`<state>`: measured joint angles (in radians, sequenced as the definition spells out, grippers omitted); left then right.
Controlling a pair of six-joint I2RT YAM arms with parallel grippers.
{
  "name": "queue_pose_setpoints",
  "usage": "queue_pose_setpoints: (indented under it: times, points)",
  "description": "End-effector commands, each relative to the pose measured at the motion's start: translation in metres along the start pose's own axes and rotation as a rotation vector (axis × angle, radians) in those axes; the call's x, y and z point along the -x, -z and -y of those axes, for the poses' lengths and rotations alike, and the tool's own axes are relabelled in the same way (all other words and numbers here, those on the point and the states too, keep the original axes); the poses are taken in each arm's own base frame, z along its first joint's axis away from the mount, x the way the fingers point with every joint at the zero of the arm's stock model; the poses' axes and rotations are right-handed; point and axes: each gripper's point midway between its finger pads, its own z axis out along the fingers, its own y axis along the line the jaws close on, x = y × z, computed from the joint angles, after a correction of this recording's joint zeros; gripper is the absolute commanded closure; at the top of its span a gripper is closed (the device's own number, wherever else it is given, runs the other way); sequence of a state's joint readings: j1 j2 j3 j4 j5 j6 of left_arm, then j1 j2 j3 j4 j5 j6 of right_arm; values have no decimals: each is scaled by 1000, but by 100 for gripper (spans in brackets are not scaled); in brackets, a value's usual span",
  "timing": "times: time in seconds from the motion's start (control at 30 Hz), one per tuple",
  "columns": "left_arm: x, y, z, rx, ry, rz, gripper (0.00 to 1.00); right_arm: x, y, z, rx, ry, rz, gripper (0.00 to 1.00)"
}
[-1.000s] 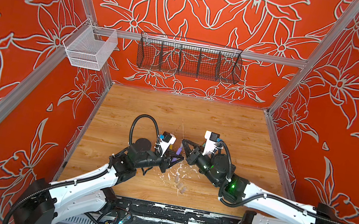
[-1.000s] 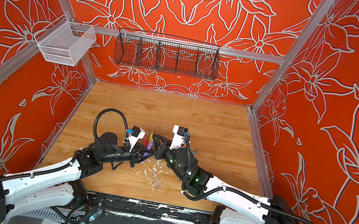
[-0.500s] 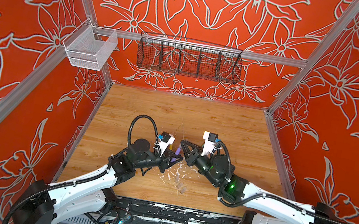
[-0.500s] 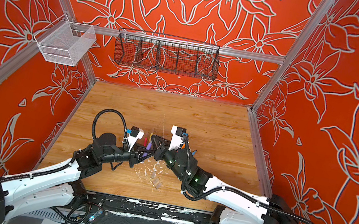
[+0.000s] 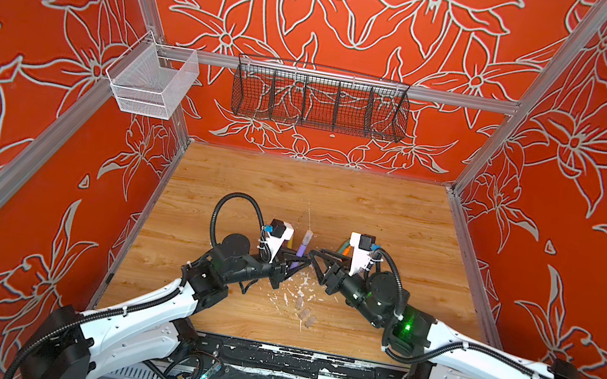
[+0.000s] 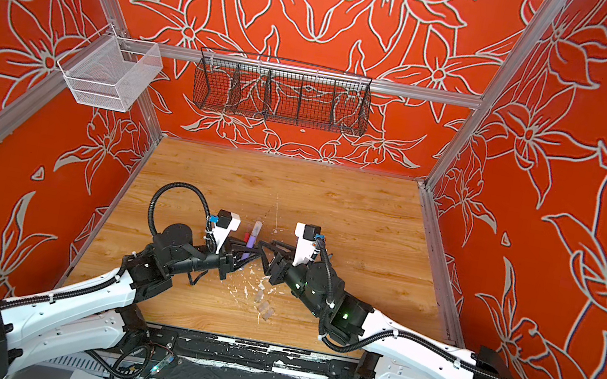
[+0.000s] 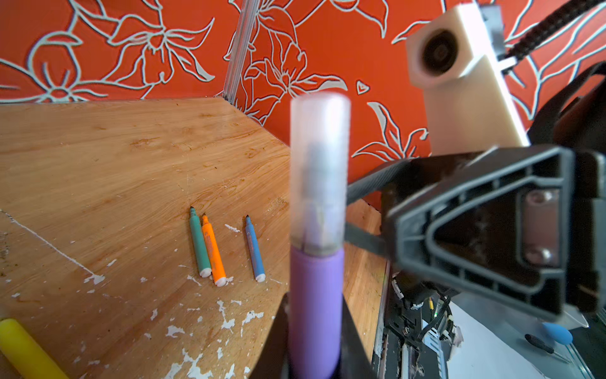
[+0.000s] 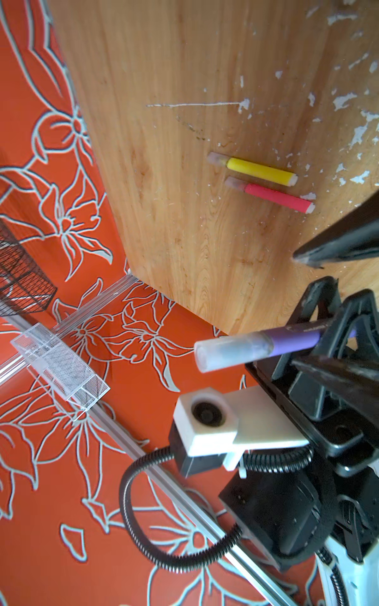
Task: Insert the pens into the pen caps
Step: 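Push the cap down over the purple marker with the right gripper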
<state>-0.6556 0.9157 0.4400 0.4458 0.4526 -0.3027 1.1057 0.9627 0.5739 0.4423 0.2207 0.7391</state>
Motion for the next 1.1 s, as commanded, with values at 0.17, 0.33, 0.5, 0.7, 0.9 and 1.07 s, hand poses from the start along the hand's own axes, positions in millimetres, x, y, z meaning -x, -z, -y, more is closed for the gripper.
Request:
queue_pose_setpoints:
  times: [0.17,0.33,0.5,0.7,0.9,1.07]
  points:
    - [17,-5,8,-34,-66,20,100,38,-2,-18,-8,73,44,45]
    - [16,-6,8,-29,-78,14,100,50,-21,-18,-35,93,36,45]
    - [16,-7,9,-29,-80,11,100,52,-36,-16,-34,77,2,50]
    - [15,-7,9,-28,-81,6,100,52,-45,-21,-20,94,-18,57]
    - [14,-8,9,-25,-82,4,100,48,-53,-22,-22,103,-36,64]
    - [14,-8,7,-13,-81,6,100,42,-58,-24,-15,112,-68,86]
